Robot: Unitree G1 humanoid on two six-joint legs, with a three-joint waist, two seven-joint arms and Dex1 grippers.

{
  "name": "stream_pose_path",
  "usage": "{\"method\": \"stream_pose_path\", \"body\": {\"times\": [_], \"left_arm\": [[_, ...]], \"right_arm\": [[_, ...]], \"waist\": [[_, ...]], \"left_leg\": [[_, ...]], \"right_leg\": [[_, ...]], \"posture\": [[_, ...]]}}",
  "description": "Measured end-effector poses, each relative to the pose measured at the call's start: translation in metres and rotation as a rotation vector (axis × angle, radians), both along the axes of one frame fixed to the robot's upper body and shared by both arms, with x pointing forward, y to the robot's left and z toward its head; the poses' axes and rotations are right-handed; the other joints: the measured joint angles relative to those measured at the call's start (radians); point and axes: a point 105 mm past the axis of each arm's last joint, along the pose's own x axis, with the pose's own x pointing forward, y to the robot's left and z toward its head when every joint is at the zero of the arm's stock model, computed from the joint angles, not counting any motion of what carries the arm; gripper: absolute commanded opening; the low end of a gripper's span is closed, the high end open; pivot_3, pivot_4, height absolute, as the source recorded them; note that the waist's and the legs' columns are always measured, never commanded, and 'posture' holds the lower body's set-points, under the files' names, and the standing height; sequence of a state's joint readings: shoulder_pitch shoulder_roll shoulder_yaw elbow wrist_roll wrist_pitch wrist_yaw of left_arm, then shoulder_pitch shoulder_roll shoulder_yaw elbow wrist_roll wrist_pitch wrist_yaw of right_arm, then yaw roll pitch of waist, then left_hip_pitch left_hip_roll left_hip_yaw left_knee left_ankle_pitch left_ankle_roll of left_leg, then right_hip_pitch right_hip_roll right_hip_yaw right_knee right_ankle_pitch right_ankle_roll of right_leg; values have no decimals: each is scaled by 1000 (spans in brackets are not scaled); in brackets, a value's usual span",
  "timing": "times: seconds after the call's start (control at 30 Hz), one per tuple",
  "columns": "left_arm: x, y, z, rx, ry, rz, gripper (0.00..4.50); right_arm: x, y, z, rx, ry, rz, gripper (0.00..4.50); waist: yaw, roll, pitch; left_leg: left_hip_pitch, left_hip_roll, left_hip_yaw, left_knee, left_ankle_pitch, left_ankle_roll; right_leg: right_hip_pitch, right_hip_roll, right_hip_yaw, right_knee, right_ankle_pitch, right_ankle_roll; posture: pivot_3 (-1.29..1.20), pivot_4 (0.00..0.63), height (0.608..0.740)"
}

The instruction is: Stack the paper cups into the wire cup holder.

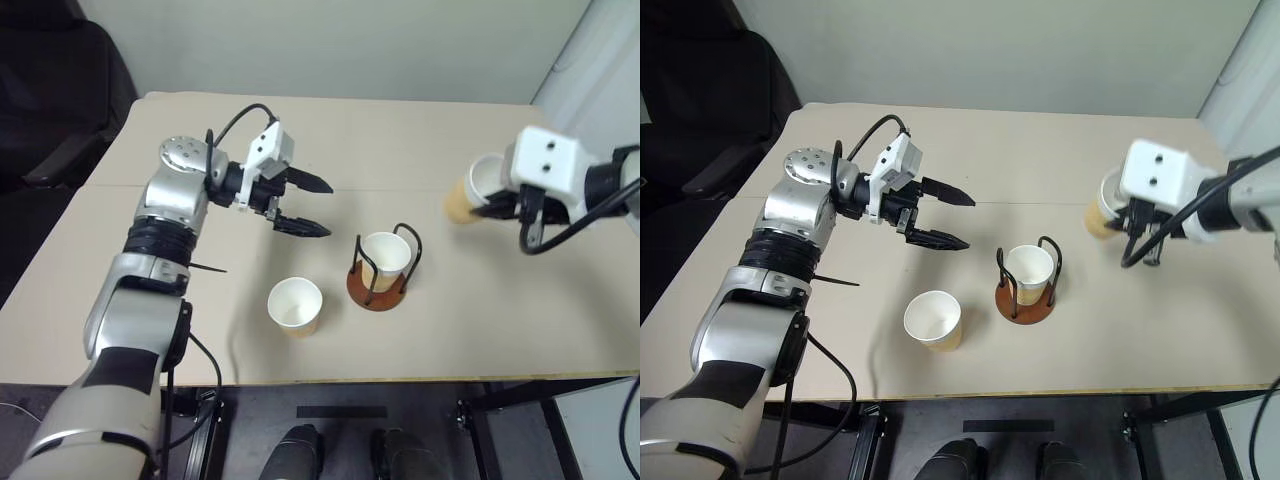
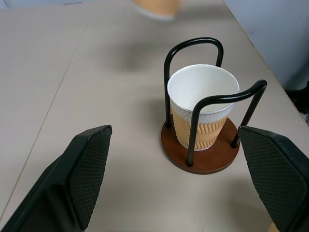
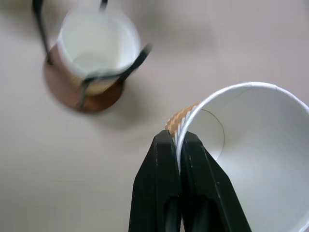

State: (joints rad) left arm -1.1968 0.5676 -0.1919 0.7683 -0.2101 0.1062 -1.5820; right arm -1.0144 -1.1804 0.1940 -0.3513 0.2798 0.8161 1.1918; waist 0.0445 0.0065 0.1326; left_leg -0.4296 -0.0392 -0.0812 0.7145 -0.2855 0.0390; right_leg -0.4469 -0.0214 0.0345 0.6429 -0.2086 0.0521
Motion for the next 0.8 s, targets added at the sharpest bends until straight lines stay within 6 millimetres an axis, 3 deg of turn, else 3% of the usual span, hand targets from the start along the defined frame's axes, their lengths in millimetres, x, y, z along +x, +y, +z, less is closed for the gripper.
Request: {"method": "stream_pose_path", "body": {"times": [0.07,0.13,0.3,0.47,0.8], "left_arm": [[0,-1,0,1,0,-2,4500],[0,1,0,3,2,0,4500],[-5,5,4,-4,25,-11,4500],[-18,15,12,10,42,-32,4500],[-29,6,13,29,67,-92,4500]], "right_arm": [[-7,17,24,19,-67,61,16],[-13,27,30,27,-72,100,16],[-24,57,15,47,49,220,16],[-25,59,6,46,108,229,16],[-23,56,-33,18,243,231,16]], "waist": [[-2,0,0],[-2,0,0],[-2,0,0],[0,0,0],[1,0,0]], "left_leg": [[0,1,-1,0,0,0],[0,0,-2,0,0,0],[-4,0,-2,0,0,0],[-6,0,-4,0,0,0],[-6,0,-4,1,0,-1]], "right_leg": [[0,1,-1,0,0,0],[0,0,-2,-2,0,-1],[-3,0,-2,-2,0,-1],[-4,0,-3,-3,0,-1],[-3,0,-3,-3,0,-1]], "posture": [[0,150,740],[0,150,740],[0,150,740],[0,150,740],[0,150,740]]}}
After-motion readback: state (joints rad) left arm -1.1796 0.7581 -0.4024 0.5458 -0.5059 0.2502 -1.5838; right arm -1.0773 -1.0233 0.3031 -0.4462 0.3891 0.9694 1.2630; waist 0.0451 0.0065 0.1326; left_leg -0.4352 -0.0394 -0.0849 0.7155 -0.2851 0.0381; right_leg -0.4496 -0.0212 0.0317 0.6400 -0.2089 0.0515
